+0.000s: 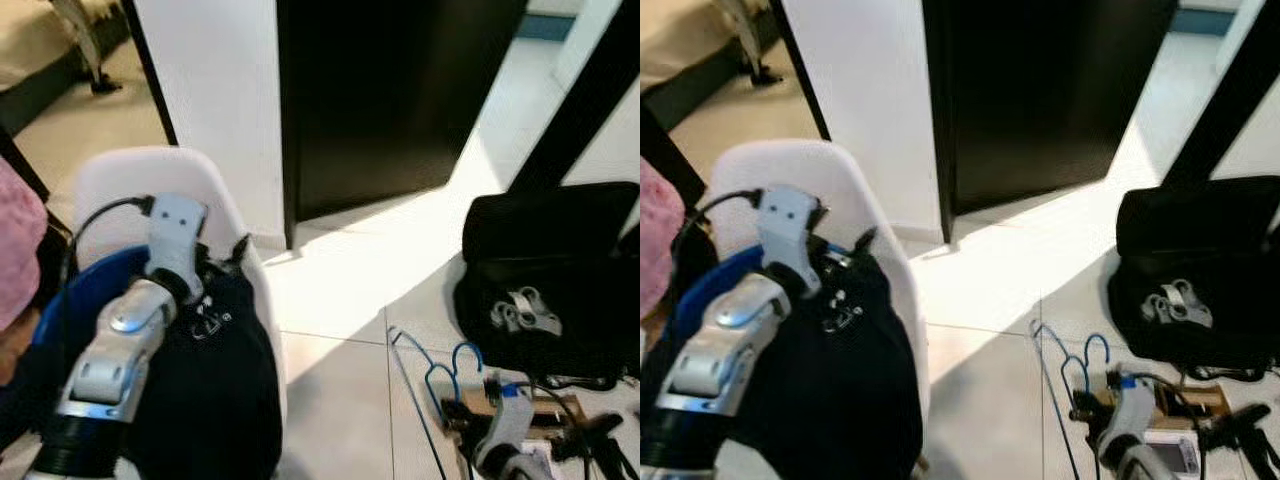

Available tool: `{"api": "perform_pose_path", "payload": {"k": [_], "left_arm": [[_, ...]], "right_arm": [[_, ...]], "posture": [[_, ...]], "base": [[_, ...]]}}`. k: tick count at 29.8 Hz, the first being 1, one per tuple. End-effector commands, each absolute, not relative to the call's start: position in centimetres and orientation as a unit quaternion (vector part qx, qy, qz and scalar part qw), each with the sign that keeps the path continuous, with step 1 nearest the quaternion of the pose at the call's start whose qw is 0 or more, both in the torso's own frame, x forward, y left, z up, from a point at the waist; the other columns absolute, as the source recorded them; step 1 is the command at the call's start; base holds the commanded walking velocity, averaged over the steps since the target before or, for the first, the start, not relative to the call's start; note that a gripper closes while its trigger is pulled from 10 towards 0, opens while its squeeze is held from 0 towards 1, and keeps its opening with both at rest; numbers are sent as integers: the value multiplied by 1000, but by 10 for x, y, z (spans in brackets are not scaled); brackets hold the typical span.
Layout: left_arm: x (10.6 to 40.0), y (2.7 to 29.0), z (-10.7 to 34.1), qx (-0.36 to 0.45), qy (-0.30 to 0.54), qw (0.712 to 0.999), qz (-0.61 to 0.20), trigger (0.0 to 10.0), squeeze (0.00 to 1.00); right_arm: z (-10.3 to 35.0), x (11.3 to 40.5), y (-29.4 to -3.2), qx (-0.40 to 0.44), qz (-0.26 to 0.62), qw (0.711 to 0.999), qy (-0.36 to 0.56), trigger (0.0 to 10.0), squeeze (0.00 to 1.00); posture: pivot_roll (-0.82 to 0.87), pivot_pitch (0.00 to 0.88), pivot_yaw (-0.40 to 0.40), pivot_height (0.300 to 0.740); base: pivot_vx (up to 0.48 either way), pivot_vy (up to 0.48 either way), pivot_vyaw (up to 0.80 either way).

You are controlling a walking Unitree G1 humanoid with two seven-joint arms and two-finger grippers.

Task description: Hang hanger

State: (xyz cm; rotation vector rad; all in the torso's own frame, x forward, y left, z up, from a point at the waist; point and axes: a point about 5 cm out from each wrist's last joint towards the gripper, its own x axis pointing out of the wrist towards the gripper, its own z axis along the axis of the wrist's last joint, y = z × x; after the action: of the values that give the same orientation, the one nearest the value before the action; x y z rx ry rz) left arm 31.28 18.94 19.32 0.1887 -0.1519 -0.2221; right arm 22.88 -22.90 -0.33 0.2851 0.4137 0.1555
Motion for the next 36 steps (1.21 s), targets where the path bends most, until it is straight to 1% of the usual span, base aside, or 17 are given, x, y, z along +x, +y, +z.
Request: {"api": "perform_pose_path", "payload": {"k": [1, 11, 15, 16, 17, 18, 20, 22, 23, 27, 30, 33, 36], "left_arm": [[311, 186, 186, 91, -60, 987, -119, 10000, 0], [311, 183, 185, 94, -53, 987, -123, 10000, 0], [311, 185, 181, 104, -33, 987, -120, 10000, 0], [311, 188, 175, 115, 0, 987, -112, 10000, 0], [311, 188, 175, 115, 0, 987, -112, 10000, 0], [310, 197, 159, 128, 81, 984, -89, 10000, 0], [310, 197, 159, 128, 81, 984, -89, 10000, 0], [306, 209, 149, 117, 158, 979, -54, 10000, 0], [305, 212, 147, 111, 180, 976, -44, 10000, 0], [303, 216, 145, 108, 203, 972, -38, 10000, 0], [299, 221, 136, 118, 238, 963, -43, 10000, 0], [298, 222, 133, 121, 247, 960, -44, 10000, 0], [294, 225, 129, 144, 265, 952, -41, 10000, 0]], "right_arm": [[-10, 220, -227, 156, 70, 961, 218, 10000, 0], [-11, 220, -229, 164, 65, 959, 222, 10000, 0], [-11, 219, -229, 164, 66, 959, 223, 10000, 0], [-12, 219, -229, 164, 66, 958, 224, 10000, 0], [-12, 219, -229, 164, 66, 958, 224, 10000, 0], [-13, 218, -229, 165, 66, 958, 226, 10000, 0], [-13, 218, -229, 165, 66, 958, 226, 10000, 0], [-13, 217, -229, 166, 66, 957, 228, 10000, 0], [-13, 217, -229, 166, 66, 957, 229, 10000, 0], [-14, 217, -229, 167, 66, 956, 230, 10000, 0], [-14, 217, -229, 168, 66, 956, 232, 10000, 0], [-14, 217, -229, 168, 65, 956, 233, 10000, 0], [-14, 217, -230, 168, 63, 956, 232, 10000, 0]], "posture": [[-25, 140, -26, 740], [-25, 141, -27, 740], [-24, 140, -27, 740], [-24, 139, -25, 740], [-24, 139, -25, 740], [-24, 137, -24, 740], [-24, 137, -24, 740], [-24, 135, -24, 740], [-24, 135, -24, 740], [-23, 136, -24, 740], [-22, 136, -22, 740], [-22, 136, -22, 740], [-28, 145, -20, 740]], "base": [[0, 0, 0], [0, 0, 0], [0, 0, 0], [0, 0, 0], [0, 0, 0], [0, 0, 0], [0, 0, 0], [0, 0, 0], [0, 0, 0], [0, 0, 0], [0, 0, 0], [0, 0, 0], [0, 0, 0]]}}
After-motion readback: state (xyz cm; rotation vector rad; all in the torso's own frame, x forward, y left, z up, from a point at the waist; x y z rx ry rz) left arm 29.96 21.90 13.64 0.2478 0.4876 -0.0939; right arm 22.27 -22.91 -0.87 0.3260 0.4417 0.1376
